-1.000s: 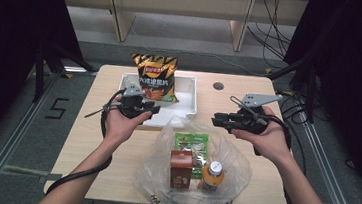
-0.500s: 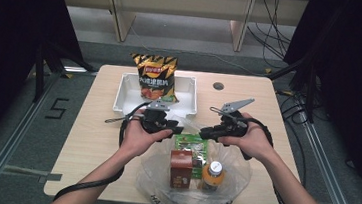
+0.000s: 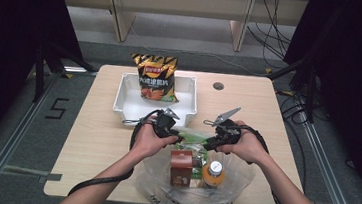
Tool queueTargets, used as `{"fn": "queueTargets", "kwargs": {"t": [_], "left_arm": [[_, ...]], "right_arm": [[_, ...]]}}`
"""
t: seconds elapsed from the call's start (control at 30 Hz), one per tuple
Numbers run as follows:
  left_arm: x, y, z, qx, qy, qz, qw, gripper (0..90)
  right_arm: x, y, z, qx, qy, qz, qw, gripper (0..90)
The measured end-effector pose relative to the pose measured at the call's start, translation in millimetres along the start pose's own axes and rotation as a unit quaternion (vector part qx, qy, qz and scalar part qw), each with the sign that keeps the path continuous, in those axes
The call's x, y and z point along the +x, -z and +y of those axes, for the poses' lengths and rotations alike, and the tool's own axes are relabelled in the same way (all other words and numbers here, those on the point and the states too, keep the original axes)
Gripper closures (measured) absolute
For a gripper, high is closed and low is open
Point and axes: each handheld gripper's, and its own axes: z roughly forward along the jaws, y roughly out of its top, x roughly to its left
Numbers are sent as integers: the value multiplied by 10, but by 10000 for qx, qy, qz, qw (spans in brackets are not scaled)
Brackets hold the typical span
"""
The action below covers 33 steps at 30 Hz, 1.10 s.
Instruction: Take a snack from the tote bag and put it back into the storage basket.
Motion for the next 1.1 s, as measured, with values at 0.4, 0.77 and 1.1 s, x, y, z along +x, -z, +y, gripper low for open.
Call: {"fn": "queueTargets", "kwargs": {"t": [0.4, 0.77, 1.1], "left_arm": [[1, -77, -22, 226, -163, 154, 9995, 697], [-92, -26, -83, 590, -335, 32, 9977, 733], [-14, -140, -105, 717, -178, 47, 9973, 729]], "right_arm": [[-133, -160, -57, 110, -634, -145, 9978, 604], [-71, -149, -88, 304, -741, 158, 9967, 558], [-151, -281, -93, 562, -1162, 408, 9908, 488]]}}
